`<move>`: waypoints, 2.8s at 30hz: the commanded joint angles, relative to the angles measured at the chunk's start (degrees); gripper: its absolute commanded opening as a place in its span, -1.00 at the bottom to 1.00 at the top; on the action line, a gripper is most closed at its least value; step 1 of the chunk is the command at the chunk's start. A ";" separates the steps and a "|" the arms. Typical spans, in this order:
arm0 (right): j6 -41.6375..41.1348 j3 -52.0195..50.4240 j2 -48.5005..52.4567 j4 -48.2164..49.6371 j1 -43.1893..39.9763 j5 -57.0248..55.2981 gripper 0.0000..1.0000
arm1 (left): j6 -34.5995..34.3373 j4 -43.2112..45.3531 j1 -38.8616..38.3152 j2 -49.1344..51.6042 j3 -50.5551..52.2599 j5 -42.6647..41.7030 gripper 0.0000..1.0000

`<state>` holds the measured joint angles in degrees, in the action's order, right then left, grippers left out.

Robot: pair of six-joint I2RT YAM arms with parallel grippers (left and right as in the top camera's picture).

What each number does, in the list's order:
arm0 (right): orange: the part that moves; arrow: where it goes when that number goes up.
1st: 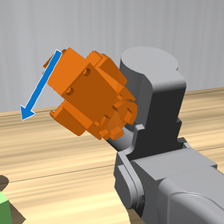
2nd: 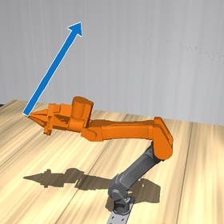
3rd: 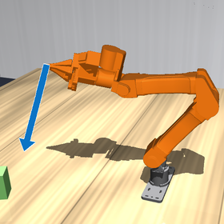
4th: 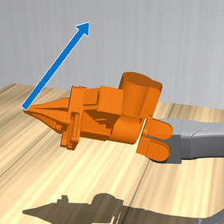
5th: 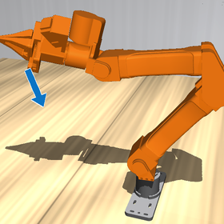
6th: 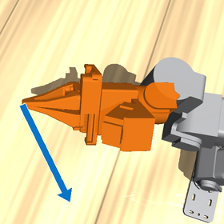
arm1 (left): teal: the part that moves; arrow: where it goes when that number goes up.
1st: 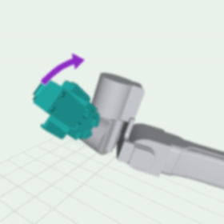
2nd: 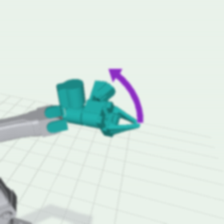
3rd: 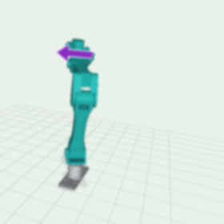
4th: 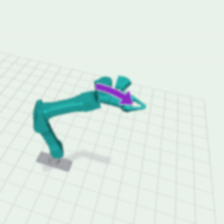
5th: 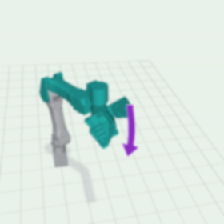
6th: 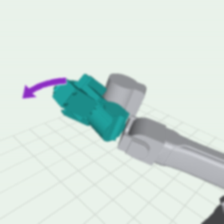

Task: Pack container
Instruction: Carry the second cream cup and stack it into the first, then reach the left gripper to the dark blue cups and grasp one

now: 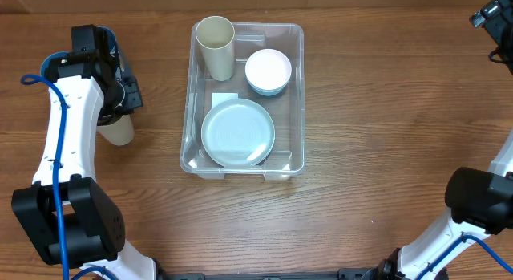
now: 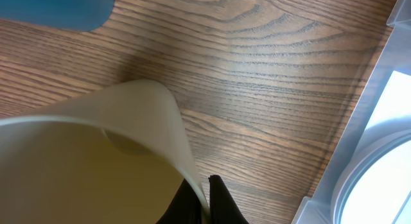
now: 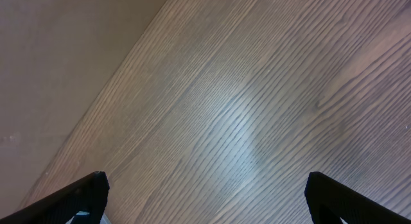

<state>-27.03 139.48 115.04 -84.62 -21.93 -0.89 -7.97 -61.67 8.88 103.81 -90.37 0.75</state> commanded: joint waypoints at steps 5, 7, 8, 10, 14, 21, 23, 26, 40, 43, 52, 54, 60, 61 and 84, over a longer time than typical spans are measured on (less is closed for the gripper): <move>-0.44 0.35 -0.13 0.28 0.02 -0.72 1.00 | 1.25 -4.20 0.09 -0.11 -4.33 -6.91 -0.92; -0.46 0.35 -0.13 0.28 0.02 -0.74 1.00 | 2.29 -7.87 0.09 -0.11 -9.09 -8.22 -0.92; -0.46 0.35 -0.13 0.28 0.00 -0.72 1.00 | 2.45 -10.75 0.09 -0.11 -12.85 -8.31 -0.92; -0.44 0.35 -0.13 0.28 0.02 -0.74 1.00 | 2.71 -15.30 -0.02 -0.24 -19.28 -8.33 -0.92; -0.46 0.35 -0.13 0.28 0.02 -0.72 1.00 | 3.93 -22.47 -1.44 -1.33 -31.78 -8.26 -0.92; -0.46 0.35 -0.13 0.28 0.00 -0.74 1.00 | 5.84 -22.64 -8.15 -6.75 -41.92 -8.28 -0.92; -0.46 0.35 -0.13 0.28 0.00 -0.74 1.00 | 8.11 -19.69 -12.48 -8.33 -41.92 -8.00 -0.92; -0.46 0.35 -0.13 0.28 0.02 -0.74 1.00 | 10.49 -14.19 -18.78 -7.93 -41.88 -6.12 -0.92; -0.44 0.35 -0.13 0.28 0.00 -0.74 1.00 | 9.46 -2.99 -24.30 -0.22 -41.90 -1.25 -0.92; -0.46 0.35 -0.13 0.28 0.00 -0.74 1.00 | 9.49 -3.37 -24.33 2.99 -41.90 -1.90 -0.92; -0.44 0.35 -0.13 0.28 0.02 -0.74 1.00 | 9.73 -3.17 -25.18 8.48 -41.90 -2.27 -0.92; -0.44 0.35 -0.13 0.28 0.02 -0.74 1.00 | 9.70 -3.23 -25.20 9.53 -41.90 -2.29 -0.92; -0.46 0.35 -0.13 0.28 0.02 -0.74 1.00 | 9.70 -3.21 -25.55 11.76 -41.90 -2.69 -0.92; -0.44 0.35 -0.13 0.28 0.00 -0.74 1.00 | 9.70 -3.19 -25.59 12.09 -41.90 -3.41 -0.92; -0.44 0.35 -0.13 0.28 0.02 -0.74 1.00 | 9.66 -0.39 -25.79 13.31 -41.90 -3.21 -0.64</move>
<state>-27.03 139.48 115.04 -84.62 -21.93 -0.89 1.50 -62.48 -16.53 116.66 -131.20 -1.93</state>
